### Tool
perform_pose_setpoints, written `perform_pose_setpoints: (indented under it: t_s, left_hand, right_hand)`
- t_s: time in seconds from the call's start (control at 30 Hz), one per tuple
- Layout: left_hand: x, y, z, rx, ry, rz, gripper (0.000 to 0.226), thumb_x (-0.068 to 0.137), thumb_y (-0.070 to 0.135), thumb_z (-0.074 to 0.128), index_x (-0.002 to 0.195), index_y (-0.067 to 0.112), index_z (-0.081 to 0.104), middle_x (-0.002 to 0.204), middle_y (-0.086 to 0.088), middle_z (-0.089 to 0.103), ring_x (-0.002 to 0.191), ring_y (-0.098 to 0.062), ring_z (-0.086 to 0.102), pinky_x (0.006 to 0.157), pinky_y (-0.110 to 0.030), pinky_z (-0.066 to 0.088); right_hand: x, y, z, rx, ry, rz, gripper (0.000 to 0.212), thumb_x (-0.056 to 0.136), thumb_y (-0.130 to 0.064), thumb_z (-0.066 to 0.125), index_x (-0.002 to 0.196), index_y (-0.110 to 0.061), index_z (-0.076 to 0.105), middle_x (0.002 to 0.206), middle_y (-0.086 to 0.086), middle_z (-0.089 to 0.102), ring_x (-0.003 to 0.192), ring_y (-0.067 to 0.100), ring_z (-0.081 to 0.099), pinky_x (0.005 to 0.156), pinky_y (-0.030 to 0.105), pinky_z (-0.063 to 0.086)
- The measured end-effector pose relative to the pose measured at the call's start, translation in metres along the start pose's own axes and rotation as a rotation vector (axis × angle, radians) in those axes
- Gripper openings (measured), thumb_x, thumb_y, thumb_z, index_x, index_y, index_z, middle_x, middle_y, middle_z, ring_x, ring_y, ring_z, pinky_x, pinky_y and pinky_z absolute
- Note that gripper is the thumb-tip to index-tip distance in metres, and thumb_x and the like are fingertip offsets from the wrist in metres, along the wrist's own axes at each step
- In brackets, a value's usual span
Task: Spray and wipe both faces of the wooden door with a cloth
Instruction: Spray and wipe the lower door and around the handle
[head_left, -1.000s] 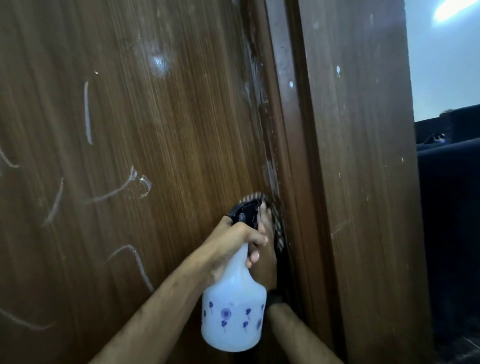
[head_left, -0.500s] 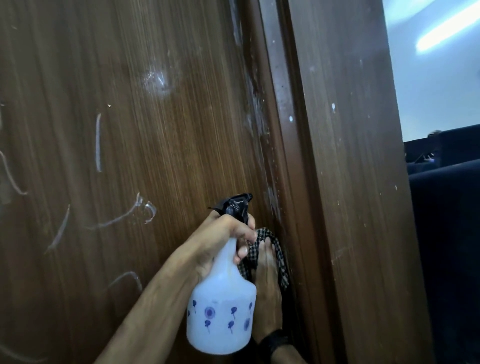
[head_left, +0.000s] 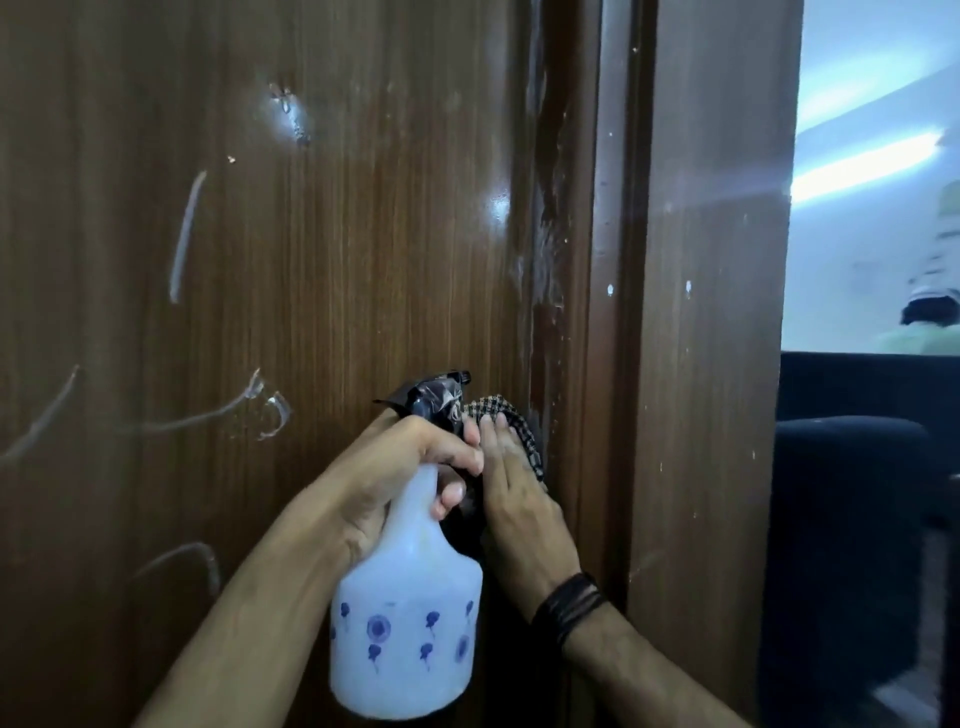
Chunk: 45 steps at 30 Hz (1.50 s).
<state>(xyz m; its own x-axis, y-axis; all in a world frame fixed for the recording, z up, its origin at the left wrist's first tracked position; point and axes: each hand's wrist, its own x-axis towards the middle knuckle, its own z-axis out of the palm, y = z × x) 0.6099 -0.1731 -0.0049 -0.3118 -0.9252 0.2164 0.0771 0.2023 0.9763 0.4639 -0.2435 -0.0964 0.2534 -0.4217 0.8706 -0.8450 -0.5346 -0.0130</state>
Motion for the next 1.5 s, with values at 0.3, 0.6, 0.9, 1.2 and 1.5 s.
perform_pose_setpoints:
  t_s: [0.3, 0.6, 0.9, 1.2, 1.5]
  left_hand:
    - [0.004, -0.001, -0.032, -0.156, -0.142, 0.0, 0.02, 0.086, -0.009, 0.057, 0.084, 0.011, 0.06, 0.076, -0.011, 0.058, 0.04, -0.014, 0.047, 0.033, -0.021, 0.037]
    - [0.008, -0.001, -0.016, -0.167, -0.085, 0.094, 0.017, 0.084, -0.007, 0.06, 0.092, 0.008, 0.061, 0.078, -0.012, 0.056, 0.049, -0.015, 0.049, 0.042, -0.023, 0.037]
    - [0.015, -0.046, 0.0, -0.051, -0.157, -0.054, 0.017, 0.087, -0.006, 0.057, 0.087, 0.01, 0.053, 0.058, -0.001, 0.051, 0.047, -0.012, 0.047, 0.045, -0.022, 0.036]
    - [0.003, -0.075, -0.006, 0.052, -0.19, -0.101, 0.015, 0.087, -0.006, 0.061, 0.093, 0.008, 0.058, 0.076, -0.008, 0.055, 0.052, -0.014, 0.049, 0.048, -0.025, 0.038]
    - [0.005, -0.116, -0.033, 0.037, -0.285, -0.188, 0.02, 0.088, -0.007, 0.063, 0.094, 0.012, 0.061, 0.081, -0.006, 0.059, 0.058, -0.013, 0.05, 0.05, -0.021, 0.043]
  right_hand:
    - [0.048, -0.015, -0.091, 0.154, 0.457, -0.003, 0.056, 0.089, -0.024, 0.048, 0.14, -0.002, 0.05, 0.136, 0.008, 0.059, 0.126, 0.014, 0.053, 0.111, 0.013, 0.032]
    - [0.195, -0.017, -0.151, -0.861, -0.011, -0.242, 0.032, 0.095, -0.015, 0.054, 0.125, -0.004, 0.057, 0.129, 0.016, 0.057, 0.121, 0.032, 0.05, 0.098, 0.044, 0.045]
    - [0.136, -0.004, -0.119, -1.015, -0.113, -0.312, 0.039, 0.089, -0.017, 0.044, 0.123, -0.004, 0.059, 0.124, 0.013, 0.061, 0.114, 0.029, 0.053, 0.091, 0.041, 0.046]
    - [0.112, -0.008, -0.127, -0.797, -0.352, -0.387, 0.026, 0.092, -0.021, 0.061, 0.114, -0.009, 0.062, 0.115, 0.01, 0.063, 0.108, 0.028, 0.052, 0.084, 0.041, 0.047]
    - [0.029, 0.011, -0.071, -0.76, -0.34, -0.382, 0.021, 0.084, -0.018, 0.053, 0.097, -0.007, 0.064, 0.1, 0.013, 0.065, 0.1, 0.032, 0.057, 0.074, 0.046, 0.053]
